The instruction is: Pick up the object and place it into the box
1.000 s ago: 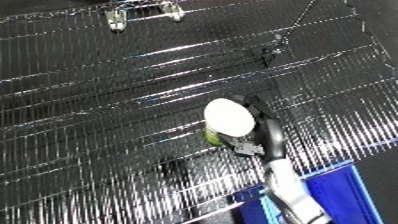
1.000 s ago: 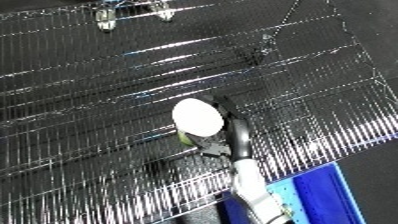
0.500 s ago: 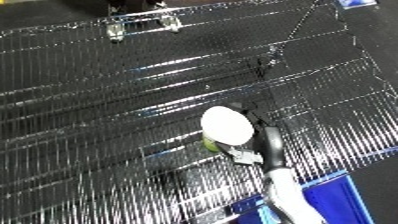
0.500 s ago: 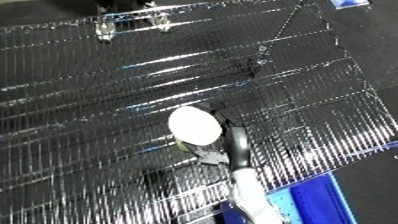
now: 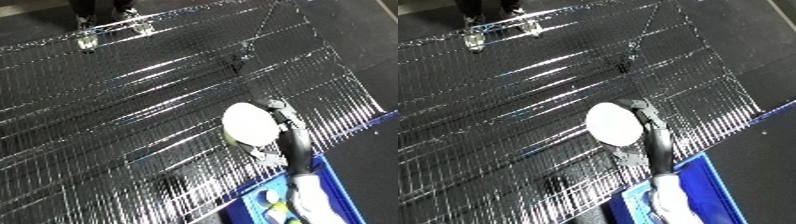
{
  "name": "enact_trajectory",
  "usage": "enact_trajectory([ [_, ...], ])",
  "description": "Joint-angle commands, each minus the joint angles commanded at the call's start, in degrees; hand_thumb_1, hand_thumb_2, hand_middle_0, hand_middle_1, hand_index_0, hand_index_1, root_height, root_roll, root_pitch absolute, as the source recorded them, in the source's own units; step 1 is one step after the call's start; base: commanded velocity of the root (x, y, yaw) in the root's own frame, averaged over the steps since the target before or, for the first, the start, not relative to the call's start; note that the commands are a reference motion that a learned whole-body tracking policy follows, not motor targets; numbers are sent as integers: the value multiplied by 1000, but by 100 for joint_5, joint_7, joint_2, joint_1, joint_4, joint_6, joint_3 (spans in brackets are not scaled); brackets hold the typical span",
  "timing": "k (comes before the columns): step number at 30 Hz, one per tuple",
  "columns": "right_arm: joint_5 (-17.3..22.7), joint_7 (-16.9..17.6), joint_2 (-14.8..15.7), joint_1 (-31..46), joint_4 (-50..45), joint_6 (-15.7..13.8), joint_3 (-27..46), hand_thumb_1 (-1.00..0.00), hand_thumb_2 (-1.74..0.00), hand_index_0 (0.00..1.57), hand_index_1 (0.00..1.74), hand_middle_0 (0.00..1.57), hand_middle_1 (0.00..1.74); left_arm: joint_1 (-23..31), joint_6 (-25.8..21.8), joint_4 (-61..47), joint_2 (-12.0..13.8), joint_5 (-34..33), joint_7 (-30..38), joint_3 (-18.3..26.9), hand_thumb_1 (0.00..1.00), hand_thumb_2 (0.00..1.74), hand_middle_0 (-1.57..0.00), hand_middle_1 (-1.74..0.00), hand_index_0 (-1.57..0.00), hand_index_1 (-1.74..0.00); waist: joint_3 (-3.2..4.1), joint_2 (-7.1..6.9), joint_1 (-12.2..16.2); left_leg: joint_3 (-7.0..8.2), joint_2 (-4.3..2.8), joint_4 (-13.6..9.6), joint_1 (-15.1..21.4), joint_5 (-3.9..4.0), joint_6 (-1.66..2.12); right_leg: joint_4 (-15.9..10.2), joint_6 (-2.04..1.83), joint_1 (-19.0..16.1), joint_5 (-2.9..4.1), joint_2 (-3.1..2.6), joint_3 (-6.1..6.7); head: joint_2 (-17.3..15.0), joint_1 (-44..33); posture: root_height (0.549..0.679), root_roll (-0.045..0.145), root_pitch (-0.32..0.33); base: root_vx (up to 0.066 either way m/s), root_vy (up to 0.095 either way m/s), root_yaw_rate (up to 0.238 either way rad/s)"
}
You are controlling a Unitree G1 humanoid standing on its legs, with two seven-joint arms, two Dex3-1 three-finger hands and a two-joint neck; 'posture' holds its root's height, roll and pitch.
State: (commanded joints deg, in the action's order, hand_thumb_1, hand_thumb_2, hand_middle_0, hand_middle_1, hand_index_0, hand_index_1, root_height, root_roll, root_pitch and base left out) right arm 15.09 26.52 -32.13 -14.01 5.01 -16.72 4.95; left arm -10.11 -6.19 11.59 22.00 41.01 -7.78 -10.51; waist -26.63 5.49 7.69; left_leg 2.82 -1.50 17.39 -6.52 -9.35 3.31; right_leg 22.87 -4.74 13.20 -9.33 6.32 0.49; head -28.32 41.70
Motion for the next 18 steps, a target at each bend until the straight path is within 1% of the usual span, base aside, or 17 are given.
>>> enact_trajectory([
  [2,105,-26,53,213,-108,-90,98,-700,-1218,1099,1218,1099,1218,60,-22,8,-16,8,-19,42,1000,1740,-1570,-1740,-1570,-1740,47,18,85,50,-18,-60,102,-10,-3,-40,-27,-56,4,-6,52,-77,40,674,68,11,0,85,-222],
  [5,194,-77,171,531,-250,-212,215,-700,-1218,1099,1218,1099,1218,157,-48,3,-56,22,-16,81,1000,1740,-1570,-1740,-1570,-1740,120,55,218,133,-33,-159,257,-21,-13,-95,-67,-134,2,-21,132,-144,175,674,66,6,22,94,-237],
  [8,216,-136,265,781,-292,-264,321,-700,-1218,1099,1218,1099,1218,194,-49,40,-133,14,-37,113,1000,1740,-1570,-1740,-1570,-1740,205,106,368,263,-30,-251,402,-47,-20,-194,-104,-216,10,-25,193,-160,403,675,66,4,18,105,-235],
  [11,214,-184,305,1011,-238,-274,425,-700,-1218,1099,1218,1099,1218,201,-71,132,-213,-5,-95,131,1000,1740,-1570,-1740,-1570,-1740,281,156,533,407,-26,-293,528,-97,-23,-284,-132,-286,21,-30,255,-184,635,675,67,3,10,98,-231],
  [14,343,-208,321,1236,-134,-324,560,-700,-1218,1099,1218,1099,1218,208,-84,195,-251,-18,-149,153,1000,1740,-1570,-1740,-1570,-1740,327,196,693,540,-31,-304,628,-157,-29,-333,-162,-320,32,-37,315,-152,835,675,66,2,-1,68,-194],
  [18,768,-268,434,1561,23,-520,786,-700,-1218,1099,1218,1099,1218,243,-82,215,-277,-33,-185,190,1000,1740,-1570,-1740,-1570,-1740,358,244,912,701,-36,-304,739,-238,-47,-386,-205,-332,55,-62,403,-115,1024,675,64,3,-15,46,-193],
])
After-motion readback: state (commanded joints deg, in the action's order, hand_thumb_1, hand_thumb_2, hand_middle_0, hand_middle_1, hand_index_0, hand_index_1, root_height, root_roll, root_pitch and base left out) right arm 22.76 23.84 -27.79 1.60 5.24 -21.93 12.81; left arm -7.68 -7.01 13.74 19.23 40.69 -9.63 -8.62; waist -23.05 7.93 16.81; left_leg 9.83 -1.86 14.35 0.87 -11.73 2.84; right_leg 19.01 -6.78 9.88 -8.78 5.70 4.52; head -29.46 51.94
